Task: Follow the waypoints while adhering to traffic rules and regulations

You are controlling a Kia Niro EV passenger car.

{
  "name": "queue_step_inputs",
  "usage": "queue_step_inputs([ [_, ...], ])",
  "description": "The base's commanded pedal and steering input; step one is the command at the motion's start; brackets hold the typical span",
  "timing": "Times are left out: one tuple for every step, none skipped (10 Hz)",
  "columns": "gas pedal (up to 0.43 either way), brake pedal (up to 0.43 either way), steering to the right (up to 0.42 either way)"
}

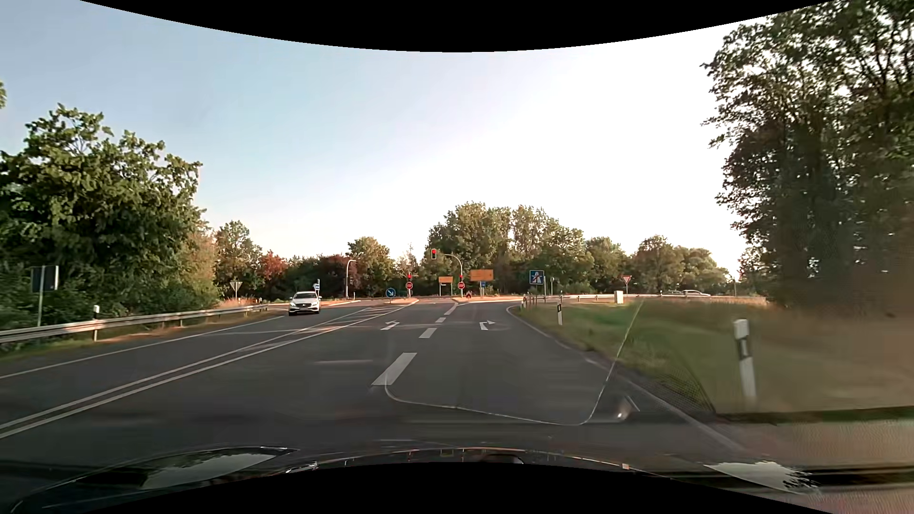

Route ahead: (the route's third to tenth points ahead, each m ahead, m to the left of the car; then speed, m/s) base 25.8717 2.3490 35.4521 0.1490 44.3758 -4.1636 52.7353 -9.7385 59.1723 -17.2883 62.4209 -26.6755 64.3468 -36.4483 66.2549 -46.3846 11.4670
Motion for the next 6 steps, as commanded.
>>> queue_step_inputs([
  [0.079,0.000,0.004],
  [0.079,0.000,0.004],
  [0.079,0.000,0.004],
  [0.079,0.000,0.004],
  [0.079,0.000,0.004],
  [0.087,0.000,0.004],
])
